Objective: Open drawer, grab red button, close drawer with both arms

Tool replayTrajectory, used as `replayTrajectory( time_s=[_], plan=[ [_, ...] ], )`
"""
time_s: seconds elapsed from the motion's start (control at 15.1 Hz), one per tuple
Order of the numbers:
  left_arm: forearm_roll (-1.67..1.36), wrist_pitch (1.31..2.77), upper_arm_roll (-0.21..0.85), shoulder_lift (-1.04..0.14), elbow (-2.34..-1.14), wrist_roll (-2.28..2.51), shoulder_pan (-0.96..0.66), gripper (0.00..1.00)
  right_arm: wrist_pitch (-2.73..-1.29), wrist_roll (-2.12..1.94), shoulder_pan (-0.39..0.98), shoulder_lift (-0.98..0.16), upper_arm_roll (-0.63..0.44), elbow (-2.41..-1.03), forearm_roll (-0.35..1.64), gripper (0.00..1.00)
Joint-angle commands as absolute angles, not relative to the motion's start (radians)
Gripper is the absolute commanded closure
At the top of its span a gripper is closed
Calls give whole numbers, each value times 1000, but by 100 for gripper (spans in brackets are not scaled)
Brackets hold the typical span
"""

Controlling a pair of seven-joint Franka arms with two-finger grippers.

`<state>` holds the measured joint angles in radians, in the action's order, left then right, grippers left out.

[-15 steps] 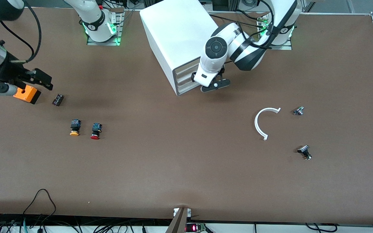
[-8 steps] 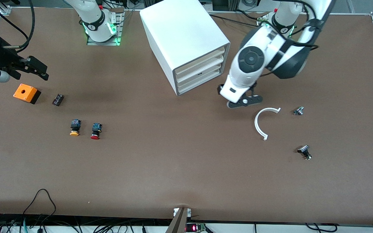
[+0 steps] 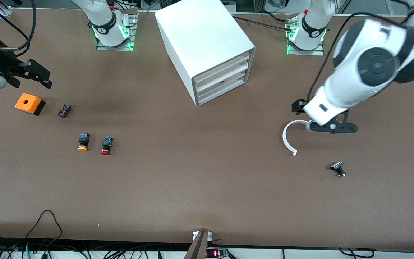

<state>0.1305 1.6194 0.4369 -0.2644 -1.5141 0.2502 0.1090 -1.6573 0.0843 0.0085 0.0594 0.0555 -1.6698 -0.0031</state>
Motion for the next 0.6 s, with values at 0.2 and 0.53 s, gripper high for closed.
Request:
replayTrajectory(
  time_s=[0.2, 0.53],
  plan=[
    [40, 1608, 129, -56, -1612, -174, 28, 1, -1647, 83, -8, 63, 72, -1654, -9, 0],
    [37, 1802, 52, 110, -1848, -166, 0, 0, -1649, 78, -8, 63, 72, -1652, -8, 0]
  ],
)
